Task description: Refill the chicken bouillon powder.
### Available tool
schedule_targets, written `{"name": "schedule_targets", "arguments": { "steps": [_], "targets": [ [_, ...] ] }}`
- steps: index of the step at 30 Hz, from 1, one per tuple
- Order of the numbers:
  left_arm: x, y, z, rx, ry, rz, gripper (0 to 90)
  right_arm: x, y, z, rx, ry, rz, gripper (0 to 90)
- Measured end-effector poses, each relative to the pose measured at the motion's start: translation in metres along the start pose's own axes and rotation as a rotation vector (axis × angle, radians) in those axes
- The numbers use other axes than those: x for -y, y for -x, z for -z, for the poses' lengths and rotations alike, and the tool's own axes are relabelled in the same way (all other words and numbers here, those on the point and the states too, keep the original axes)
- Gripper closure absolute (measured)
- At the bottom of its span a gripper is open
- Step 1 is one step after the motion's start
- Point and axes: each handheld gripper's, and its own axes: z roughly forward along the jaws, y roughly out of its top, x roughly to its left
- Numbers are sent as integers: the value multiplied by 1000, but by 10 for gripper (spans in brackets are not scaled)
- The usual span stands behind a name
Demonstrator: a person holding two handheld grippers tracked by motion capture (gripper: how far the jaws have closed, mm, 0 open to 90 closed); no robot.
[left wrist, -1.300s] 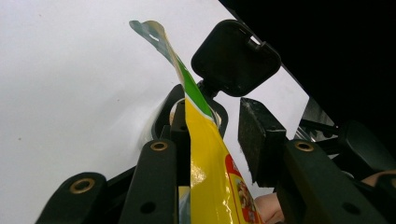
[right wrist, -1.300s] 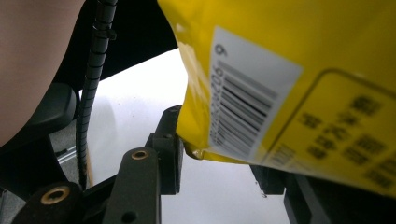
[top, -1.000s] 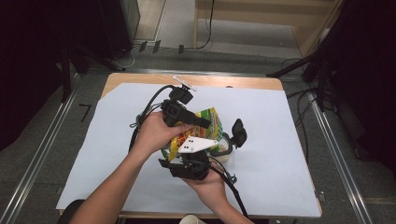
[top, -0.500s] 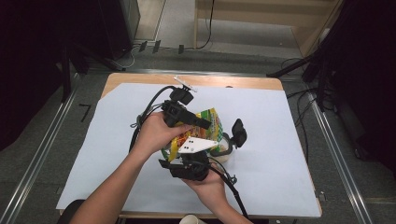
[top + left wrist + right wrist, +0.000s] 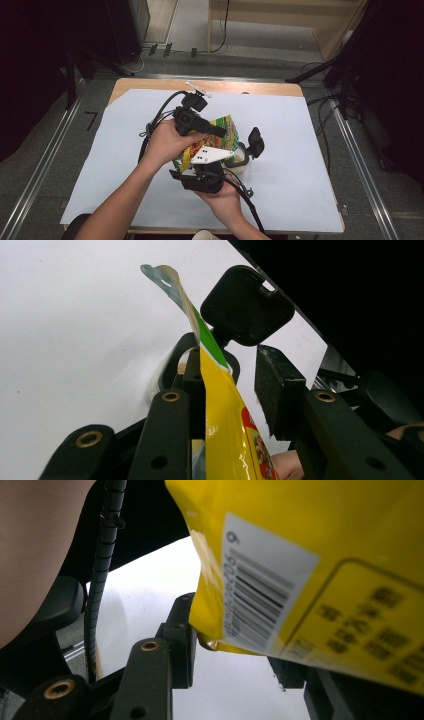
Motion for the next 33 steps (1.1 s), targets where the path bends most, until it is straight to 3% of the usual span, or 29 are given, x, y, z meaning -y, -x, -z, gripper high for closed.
{"name": "schedule_targets", "arguments": {
  "steps": [17,33],
  "targets": [
    [-2,1,0,-14,10,-10,667,0,6,-1,-12,6,-35,611],
    [-11,-11,-1,4,1,35,672,-9,14,-1,-17,-35,-38,609]
  ]
}}
